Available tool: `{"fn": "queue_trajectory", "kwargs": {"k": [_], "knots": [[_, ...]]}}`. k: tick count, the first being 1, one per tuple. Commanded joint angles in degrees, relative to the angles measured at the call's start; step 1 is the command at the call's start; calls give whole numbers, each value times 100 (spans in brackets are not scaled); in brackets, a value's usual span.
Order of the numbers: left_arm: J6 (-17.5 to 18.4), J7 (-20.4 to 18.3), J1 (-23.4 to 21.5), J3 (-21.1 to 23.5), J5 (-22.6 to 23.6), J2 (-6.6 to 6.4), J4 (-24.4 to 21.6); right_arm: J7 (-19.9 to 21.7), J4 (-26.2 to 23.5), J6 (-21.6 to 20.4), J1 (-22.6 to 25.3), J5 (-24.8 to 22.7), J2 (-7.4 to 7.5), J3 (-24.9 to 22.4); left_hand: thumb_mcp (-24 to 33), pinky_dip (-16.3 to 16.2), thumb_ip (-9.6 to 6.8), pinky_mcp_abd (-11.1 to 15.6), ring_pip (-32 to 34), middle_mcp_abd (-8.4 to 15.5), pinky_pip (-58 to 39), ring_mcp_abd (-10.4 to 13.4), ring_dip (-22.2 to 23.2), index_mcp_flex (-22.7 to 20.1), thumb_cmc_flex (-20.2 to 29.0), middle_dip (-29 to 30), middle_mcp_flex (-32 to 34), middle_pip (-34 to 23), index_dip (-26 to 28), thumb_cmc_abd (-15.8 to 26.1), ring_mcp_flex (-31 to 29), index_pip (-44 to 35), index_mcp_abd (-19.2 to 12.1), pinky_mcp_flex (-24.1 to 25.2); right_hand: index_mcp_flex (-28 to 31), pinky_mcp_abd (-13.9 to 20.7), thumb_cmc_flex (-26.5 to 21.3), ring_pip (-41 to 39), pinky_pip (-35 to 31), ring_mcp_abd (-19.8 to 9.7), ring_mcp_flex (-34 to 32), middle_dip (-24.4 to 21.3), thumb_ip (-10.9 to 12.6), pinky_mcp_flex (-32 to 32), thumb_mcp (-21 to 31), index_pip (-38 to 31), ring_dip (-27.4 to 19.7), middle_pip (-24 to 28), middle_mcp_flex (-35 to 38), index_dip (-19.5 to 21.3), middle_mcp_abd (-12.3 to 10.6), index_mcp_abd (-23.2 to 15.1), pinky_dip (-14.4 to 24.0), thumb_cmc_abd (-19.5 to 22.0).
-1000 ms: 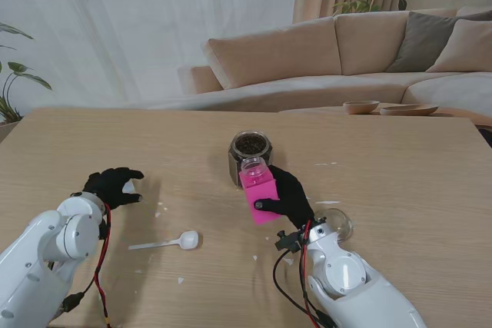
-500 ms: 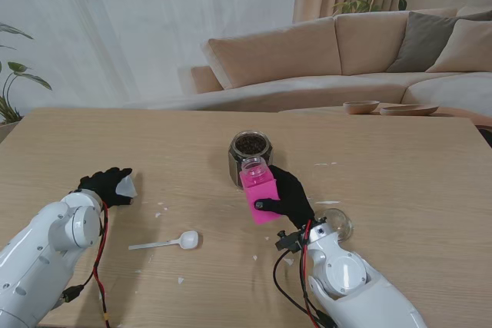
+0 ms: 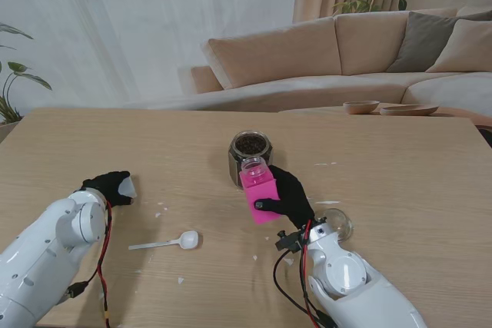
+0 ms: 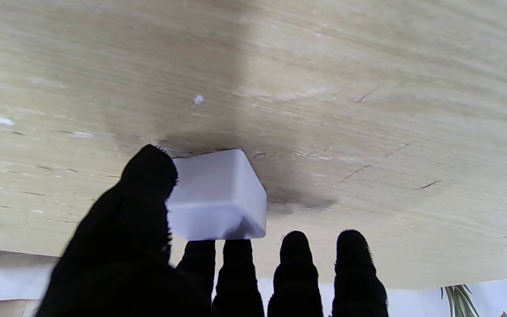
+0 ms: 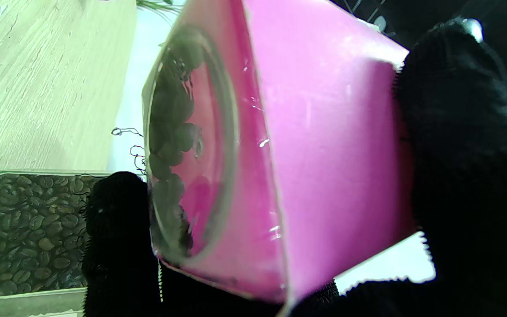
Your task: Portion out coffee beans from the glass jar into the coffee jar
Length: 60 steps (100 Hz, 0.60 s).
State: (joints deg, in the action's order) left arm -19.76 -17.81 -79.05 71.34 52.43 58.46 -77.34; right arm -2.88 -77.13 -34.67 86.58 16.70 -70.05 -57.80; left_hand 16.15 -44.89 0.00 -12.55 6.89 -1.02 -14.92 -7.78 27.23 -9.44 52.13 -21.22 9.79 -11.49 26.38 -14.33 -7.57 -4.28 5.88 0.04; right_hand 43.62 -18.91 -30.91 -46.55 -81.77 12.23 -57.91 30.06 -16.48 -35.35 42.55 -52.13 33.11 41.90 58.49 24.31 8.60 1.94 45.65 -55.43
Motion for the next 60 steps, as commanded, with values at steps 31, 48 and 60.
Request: {"fn": "queue_trajectory", "kwargs": {"k": [31, 48, 60], "knots": [[-15, 205, -10, -70, -41, 73, 92, 71, -45, 28, 46, -13, -12, 1, 908, -584, 149, -120, 993, -117, -973, -40, 1201, -403, 395, -1166, 1137, -1626, 499, -325, -955, -1600, 131, -330, 760, 101, -1463, -591, -177, -279, -333, 108, 253, 3, 1854, -1017, 132, 541, 405, 170, -644, -1392, 104, 1116], [90, 347, -119, 27, -79, 98, 0, 64, -45, 29, 45, -24, -13, 0, 1115, -654, 148, -99, 1433, -169, -1701, -85, 1432, -480, 518, -1213, 1281, -1725, 435, -335, -1060, -1901, 178, -355, 760, 92, -1465, -591, -176, -290, -335, 107, 253, 7, 1855, -1017, 132, 539, 400, 171, -644, -1388, 105, 1113], [212, 459, -274, 188, -117, 122, -179, 59, -40, 27, 41, -31, -14, 4, 1181, -587, 146, -105, 1613, -215, -2115, -105, 1433, -555, 537, -1203, 1378, -1758, 406, -318, -1122, -2015, 204, -344, 761, 94, -1466, -589, -177, -279, -329, 108, 253, 5, 1856, -1016, 132, 542, 403, 169, -639, -1382, 105, 1114]]}}
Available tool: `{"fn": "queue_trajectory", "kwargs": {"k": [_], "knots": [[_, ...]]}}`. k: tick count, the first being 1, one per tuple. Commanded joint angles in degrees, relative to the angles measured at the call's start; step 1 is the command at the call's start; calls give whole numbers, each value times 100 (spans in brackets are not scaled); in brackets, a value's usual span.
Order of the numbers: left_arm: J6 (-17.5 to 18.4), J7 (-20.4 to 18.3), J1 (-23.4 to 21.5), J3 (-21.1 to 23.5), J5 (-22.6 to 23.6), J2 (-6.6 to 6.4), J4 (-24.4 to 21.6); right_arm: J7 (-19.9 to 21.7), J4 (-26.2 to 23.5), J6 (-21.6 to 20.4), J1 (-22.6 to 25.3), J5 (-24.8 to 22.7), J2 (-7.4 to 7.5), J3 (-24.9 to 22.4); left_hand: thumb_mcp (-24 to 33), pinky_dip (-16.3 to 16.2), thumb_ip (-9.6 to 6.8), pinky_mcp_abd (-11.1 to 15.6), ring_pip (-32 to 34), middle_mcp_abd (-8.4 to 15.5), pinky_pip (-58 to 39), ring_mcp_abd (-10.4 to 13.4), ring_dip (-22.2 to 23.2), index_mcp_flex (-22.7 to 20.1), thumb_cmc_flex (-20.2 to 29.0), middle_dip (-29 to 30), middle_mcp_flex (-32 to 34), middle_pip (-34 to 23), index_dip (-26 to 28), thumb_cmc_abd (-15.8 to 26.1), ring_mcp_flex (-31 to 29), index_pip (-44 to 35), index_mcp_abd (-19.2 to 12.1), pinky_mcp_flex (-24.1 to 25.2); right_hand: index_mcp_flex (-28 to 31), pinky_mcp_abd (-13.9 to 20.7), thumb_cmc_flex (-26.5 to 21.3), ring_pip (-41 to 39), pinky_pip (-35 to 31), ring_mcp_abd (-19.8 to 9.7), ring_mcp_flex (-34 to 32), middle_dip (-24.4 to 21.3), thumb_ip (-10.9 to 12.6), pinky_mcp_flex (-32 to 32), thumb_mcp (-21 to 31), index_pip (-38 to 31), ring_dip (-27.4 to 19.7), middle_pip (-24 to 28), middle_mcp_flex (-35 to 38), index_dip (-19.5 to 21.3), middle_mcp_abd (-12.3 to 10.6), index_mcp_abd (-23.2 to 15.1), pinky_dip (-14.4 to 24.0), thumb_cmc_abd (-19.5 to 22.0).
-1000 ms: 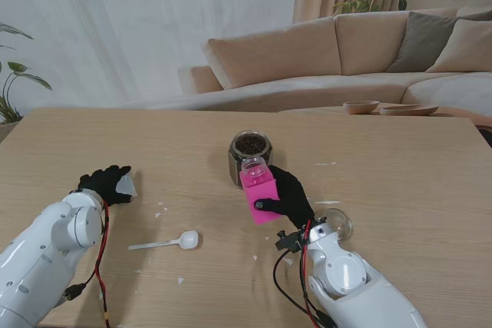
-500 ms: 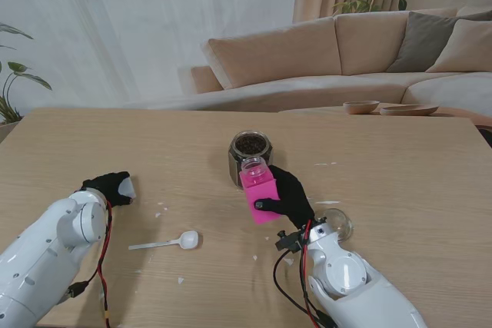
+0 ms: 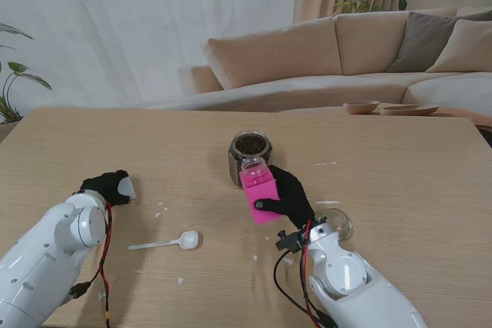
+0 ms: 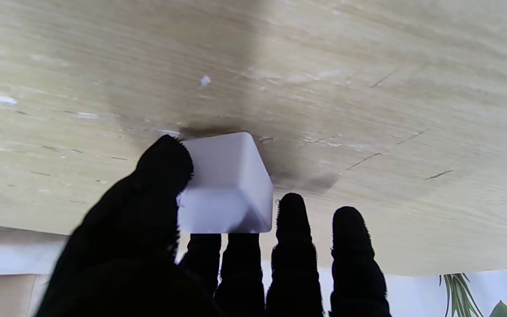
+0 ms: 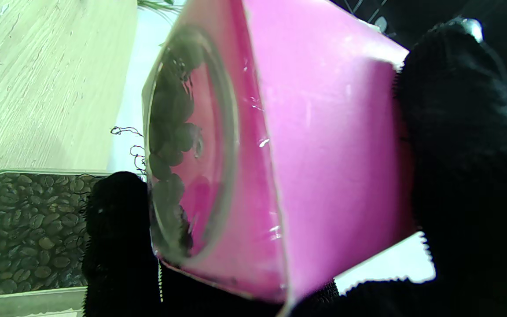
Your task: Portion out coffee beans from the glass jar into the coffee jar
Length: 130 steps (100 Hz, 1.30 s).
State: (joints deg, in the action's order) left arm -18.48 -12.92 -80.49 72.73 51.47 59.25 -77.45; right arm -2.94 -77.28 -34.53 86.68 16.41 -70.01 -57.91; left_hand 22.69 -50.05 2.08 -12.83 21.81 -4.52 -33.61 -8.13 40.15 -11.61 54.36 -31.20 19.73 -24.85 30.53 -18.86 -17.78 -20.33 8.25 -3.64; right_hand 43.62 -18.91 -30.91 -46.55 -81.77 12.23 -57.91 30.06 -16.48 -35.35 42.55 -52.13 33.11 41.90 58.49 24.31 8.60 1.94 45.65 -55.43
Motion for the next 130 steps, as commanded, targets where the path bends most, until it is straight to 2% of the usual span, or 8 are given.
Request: {"fn": "queue_trajectory", "kwargs": {"k": [1, 11, 16, 34, 80, 90, 105, 130], "knots": [[97, -24, -147, 66, -25, 45, -189, 66, -23, 13, 30, -2, -18, 16, 530, -65, -60, -74, 131, 135, -269, -71, 140, -346, 310, -204, 392, -425, -11, 139, -106, -417, -32, 28, 761, 94, -1463, -589, -177, -280, -327, 108, 253, 5, 1856, -1016, 132, 542, 403, 169, -636, -1384, 105, 1117], [257, 20, -332, 250, -54, 60, -433, 71, -6, 9, 18, -6, -19, 29, 544, -27, -61, -73, 162, 115, -364, -81, 124, -416, 305, -199, 444, -435, -16, 159, -140, -459, -19, 16, 760, 95, -1467, -595, -176, -276, -333, 106, 254, 5, 1857, -1016, 134, 542, 405, 169, -638, -1380, 105, 1115], [358, 14, -440, 355, -86, 65, -581, 76, 4, 5, 9, -4, -20, 38, 576, 149, -59, -77, 199, 114, -553, -85, 55, -430, 287, -181, 465, -430, -61, 157, -146, -490, -17, 54, 758, 96, -1465, -596, -176, -281, -336, 106, 253, 7, 1856, -1015, 134, 540, 402, 169, -642, -1386, 104, 1119], [811, -23, -855, 744, -371, 87, -1145, 42, 32, -5, -4, -99, -19, 51, 588, 175, -60, -91, 221, 98, -645, -85, 48, -479, 291, -168, 524, -422, -68, 158, -196, -509, 2, 23, 753, 93, -1469, -595, -181, -275, -327, 108, 254, 4, 1854, -1013, 134, 545, 401, 169, -634, -1380, 107, 1124], [1927, -635, -1783, 1572, -2394, 102, -2696, -168, 132, -102, -223, -698, -32, 300, 580, 214, -51, -135, 215, -6, -805, -159, 19, -680, 305, -134, 693, -424, -99, 136, -261, -588, 72, 20, 753, 86, -1462, -605, -189, -274, -326, 107, 250, 9, 1832, -1011, 137, 548, 399, 166, -627, -1382, 113, 1136], [2023, -854, -1914, 1675, -3021, 90, -2965, -205, 164, -106, -306, -888, -30, 374, 574, 230, -50, -148, 198, -45, -813, -192, 5, -734, 326, -101, 745, -382, -119, 129, -284, -575, 96, 26, 753, 87, -1463, -608, -192, -274, -330, 107, 250, 0, 1825, -1011, 137, 548, 399, 166, -633, -1382, 113, 1140], [2108, -1012, -2027, 1741, -3686, 89, -3237, -207, 218, -99, -425, -1095, -20, 486, 564, 244, -51, -176, 174, -71, -814, -217, -9, -803, 354, -84, 784, -361, -140, 116, -305, -556, 112, 34, 746, 88, -1458, -614, -196, -286, -345, 106, 248, -18, 1810, -1008, 137, 548, 400, 167, -638, -1399, 112, 1149], [2192, -1429, -2128, 1779, -4444, 36, -3631, -109, 341, -22, -642, -1321, 0, 680, 538, 260, -49, -193, 130, -98, -812, -239, -34, -878, 369, -53, 830, -318, -169, 112, -330, -514, 136, 41, 744, 79, -1464, -623, -207, -281, -356, 105, 250, -27, 1797, -1007, 140, 548, 397, 166, -643, -1385, 113, 1159]]}}
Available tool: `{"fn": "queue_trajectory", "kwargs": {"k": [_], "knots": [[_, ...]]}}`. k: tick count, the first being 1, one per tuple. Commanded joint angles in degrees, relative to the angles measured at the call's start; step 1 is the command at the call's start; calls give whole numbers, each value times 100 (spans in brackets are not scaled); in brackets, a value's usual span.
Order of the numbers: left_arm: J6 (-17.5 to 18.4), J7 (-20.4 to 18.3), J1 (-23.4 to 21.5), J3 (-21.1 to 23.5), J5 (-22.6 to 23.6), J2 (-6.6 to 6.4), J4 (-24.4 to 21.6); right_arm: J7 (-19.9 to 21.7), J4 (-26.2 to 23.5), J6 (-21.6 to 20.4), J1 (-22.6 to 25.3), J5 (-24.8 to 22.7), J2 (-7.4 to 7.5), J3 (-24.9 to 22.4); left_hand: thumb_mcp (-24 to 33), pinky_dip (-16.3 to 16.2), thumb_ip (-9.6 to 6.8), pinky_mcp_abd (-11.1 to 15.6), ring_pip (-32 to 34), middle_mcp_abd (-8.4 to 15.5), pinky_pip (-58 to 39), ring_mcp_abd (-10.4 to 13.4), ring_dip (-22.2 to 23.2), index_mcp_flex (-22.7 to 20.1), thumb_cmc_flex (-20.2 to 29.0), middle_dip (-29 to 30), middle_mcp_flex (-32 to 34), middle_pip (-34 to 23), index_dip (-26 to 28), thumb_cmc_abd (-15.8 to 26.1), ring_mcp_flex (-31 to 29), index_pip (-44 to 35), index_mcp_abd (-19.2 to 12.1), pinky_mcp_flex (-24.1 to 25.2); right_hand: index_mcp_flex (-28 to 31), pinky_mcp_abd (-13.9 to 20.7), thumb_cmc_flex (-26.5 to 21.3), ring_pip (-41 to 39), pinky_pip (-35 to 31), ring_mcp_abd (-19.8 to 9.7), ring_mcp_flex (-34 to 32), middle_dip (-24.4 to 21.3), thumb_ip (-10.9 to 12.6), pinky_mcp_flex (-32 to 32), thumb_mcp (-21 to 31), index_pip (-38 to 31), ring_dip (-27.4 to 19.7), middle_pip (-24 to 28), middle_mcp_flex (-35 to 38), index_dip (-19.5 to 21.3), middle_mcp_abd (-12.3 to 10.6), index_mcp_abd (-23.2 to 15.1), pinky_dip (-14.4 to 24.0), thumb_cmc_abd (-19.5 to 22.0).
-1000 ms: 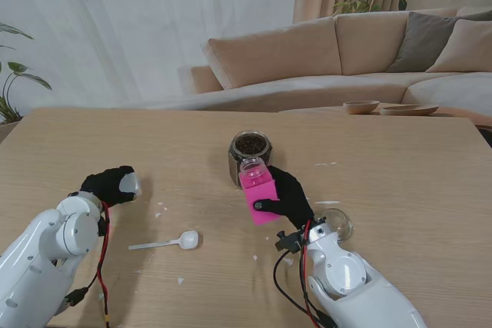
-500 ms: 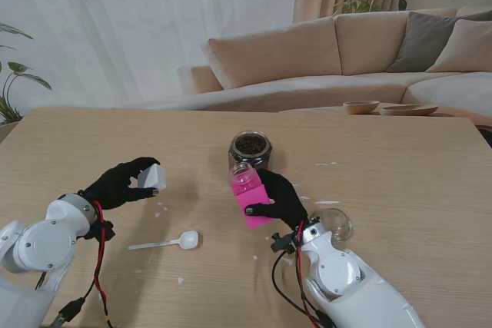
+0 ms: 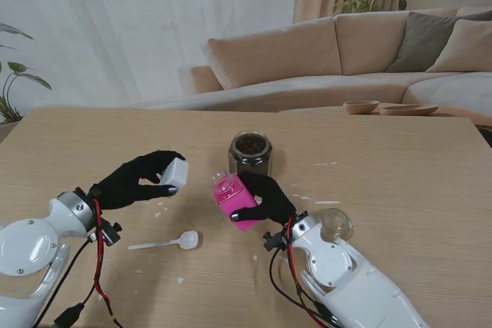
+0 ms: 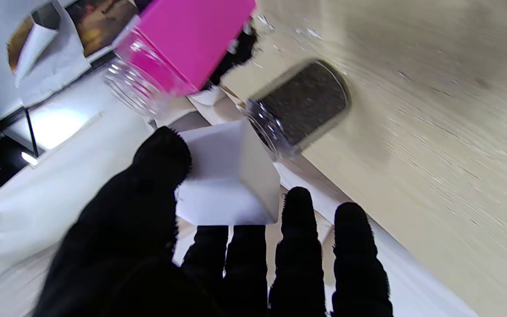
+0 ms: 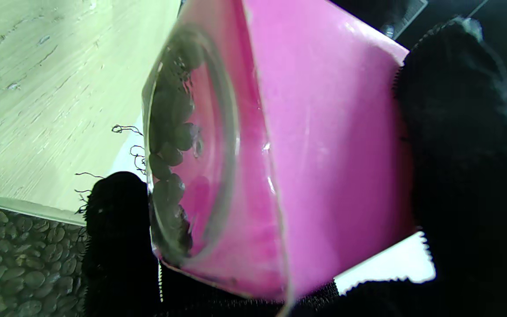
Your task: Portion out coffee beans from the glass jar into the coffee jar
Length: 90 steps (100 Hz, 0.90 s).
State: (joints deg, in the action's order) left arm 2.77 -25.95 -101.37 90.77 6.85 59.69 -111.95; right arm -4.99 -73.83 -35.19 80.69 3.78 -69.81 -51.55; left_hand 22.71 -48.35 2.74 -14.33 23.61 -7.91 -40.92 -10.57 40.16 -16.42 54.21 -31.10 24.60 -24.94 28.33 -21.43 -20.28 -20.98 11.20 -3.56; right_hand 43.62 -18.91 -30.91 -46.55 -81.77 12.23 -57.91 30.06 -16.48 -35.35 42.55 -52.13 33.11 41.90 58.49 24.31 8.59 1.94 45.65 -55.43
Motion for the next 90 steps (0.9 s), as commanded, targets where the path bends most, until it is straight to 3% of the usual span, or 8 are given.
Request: {"fn": "queue_trajectory", "kwargs": {"k": [1, 35, 66, 90], "knots": [[71, -134, -41, -28, 7, -10, -195, 96, -2, 49, -52, -68, -19, 51, 534, 91, -115, -44, -51, 241, -82, 6, -36, -397, 384, -63, 342, -308, 50, 367, -80, -448, -159, 32, 743, 80, -1463, -624, -207, -282, -357, 106, 249, -28, 1795, -1007, 140, 549, 398, 166, -643, -1385, 113, 1161], [165, -405, 10, -232, -23, -85, -469, 334, -19, 278, -236, -102, 22, 244, 508, 101, -119, -61, -96, 229, -72, 6, -55, -421, 389, -34, 364, -263, 35, 374, -94, -421, -152, 34, 733, 71, -1484, -634, -219, -270, -359, 111, 248, -29, 1753, -1002, 145, 546, 394, 170, -618, -1378, 112, 1177], [315, -51, 121, -508, 727, -57, -522, 406, 19, 184, -344, -137, 29, 409, 508, 107, -126, -61, -108, 244, -48, 10, -55, -424, 394, -17, 368, -222, 20, 376, -129, -396, -162, 38, 731, 70, -1485, -638, -229, -275, -354, 120, 245, -34, 1722, -995, 149, 543, 399, 172, -625, -1373, 112, 1196], [312, -51, 162, -555, 765, -60, -553, 445, 86, 134, -414, -97, 17, 495, 521, 103, -126, -67, -105, 237, -33, 4, -51, -474, 384, -20, 398, -218, 10, 374, -131, -375, -173, 42, 732, 70, -1496, -639, -230, -273, -357, 126, 250, -34, 1715, -989, 151, 535, 392, 178, -618, -1368, 110, 1197]]}}
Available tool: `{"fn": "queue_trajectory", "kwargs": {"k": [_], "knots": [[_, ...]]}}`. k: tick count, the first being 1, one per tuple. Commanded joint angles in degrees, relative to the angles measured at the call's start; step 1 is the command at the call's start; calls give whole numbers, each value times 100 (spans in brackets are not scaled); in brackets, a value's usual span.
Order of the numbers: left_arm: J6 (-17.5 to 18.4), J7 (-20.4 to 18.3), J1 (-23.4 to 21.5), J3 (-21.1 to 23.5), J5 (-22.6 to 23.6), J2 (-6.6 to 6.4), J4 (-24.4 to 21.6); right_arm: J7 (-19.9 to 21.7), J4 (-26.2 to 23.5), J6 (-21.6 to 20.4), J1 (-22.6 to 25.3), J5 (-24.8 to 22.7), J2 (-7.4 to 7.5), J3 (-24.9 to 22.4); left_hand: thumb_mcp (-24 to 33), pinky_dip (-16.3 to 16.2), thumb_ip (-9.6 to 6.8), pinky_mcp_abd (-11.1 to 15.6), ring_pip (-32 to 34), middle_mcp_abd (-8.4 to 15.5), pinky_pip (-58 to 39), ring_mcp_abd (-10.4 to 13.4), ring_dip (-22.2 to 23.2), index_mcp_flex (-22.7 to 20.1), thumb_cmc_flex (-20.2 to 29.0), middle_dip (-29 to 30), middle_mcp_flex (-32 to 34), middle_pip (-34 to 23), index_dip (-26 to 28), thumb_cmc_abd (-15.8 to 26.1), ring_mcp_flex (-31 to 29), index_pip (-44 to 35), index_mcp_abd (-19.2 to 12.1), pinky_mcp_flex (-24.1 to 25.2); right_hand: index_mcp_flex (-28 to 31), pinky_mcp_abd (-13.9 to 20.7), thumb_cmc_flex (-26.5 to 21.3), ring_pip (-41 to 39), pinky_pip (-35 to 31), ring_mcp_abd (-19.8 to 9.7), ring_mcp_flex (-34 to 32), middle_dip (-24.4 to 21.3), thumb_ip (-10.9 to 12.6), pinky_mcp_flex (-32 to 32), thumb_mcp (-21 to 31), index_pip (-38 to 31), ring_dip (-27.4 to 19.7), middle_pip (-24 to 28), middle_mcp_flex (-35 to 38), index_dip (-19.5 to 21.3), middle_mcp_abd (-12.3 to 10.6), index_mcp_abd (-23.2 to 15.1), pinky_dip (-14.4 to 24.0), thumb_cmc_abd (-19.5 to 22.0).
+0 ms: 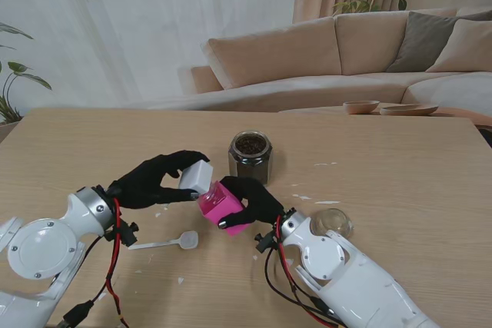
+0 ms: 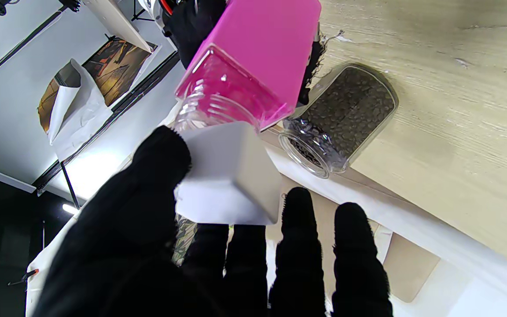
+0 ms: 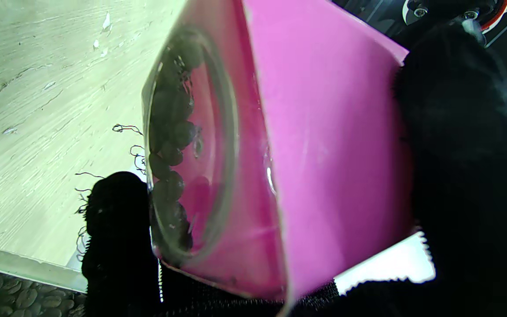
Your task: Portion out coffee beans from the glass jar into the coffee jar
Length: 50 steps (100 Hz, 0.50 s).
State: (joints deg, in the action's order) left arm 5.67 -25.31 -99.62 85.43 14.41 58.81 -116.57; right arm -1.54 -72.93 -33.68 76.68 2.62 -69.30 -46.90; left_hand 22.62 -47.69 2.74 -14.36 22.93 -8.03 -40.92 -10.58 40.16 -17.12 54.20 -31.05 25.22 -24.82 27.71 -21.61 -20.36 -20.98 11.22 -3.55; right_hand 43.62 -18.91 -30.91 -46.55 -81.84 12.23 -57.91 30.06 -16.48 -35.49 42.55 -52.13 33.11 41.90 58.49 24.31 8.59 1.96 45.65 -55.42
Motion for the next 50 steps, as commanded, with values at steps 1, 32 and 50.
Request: {"fn": "queue_trajectory", "kwargs": {"k": [1, 32, 50], "knots": [[24, -120, -13, -23, 14, 25, -93, 101, -1, -18, -14, 20, -35, 33, 531, 36, -126, -65, -43, 249, -31, 13, -53, -404, 385, -23, 334, -228, 72, 392, -110, -374, -174, 40, 732, 70, -1493, -639, -223, -272, -357, 127, 249, -20, 1714, -989, 151, 536, 394, 178, -620, -1369, 110, 1196], [104, -279, -43, -44, 124, -19, -148, 126, 12, 24, -32, 94, -46, 26, 505, 34, -125, -65, -81, 249, -10, 28, -71, -433, 378, -14, 332, -199, 58, 390, -94, -323, -180, 43, 732, 75, -1500, -638, -225, -271, -361, 134, 252, -27, 1710, -983, 151, 534, 399, 183, -615, -1361, 108, 1195], [124, -267, -49, -47, 233, -21, -163, 121, 10, 32, -21, 103, -47, 13, 495, 32, -127, -71, -93, 253, 0, 23, -72, -453, 385, -14, 342, -193, 63, 393, -99, -313, -193, 49, 732, 71, -1500, -636, -226, -272, -355, 136, 253, -28, 1712, -981, 152, 531, 394, 189, -622, -1364, 107, 1196]]}}
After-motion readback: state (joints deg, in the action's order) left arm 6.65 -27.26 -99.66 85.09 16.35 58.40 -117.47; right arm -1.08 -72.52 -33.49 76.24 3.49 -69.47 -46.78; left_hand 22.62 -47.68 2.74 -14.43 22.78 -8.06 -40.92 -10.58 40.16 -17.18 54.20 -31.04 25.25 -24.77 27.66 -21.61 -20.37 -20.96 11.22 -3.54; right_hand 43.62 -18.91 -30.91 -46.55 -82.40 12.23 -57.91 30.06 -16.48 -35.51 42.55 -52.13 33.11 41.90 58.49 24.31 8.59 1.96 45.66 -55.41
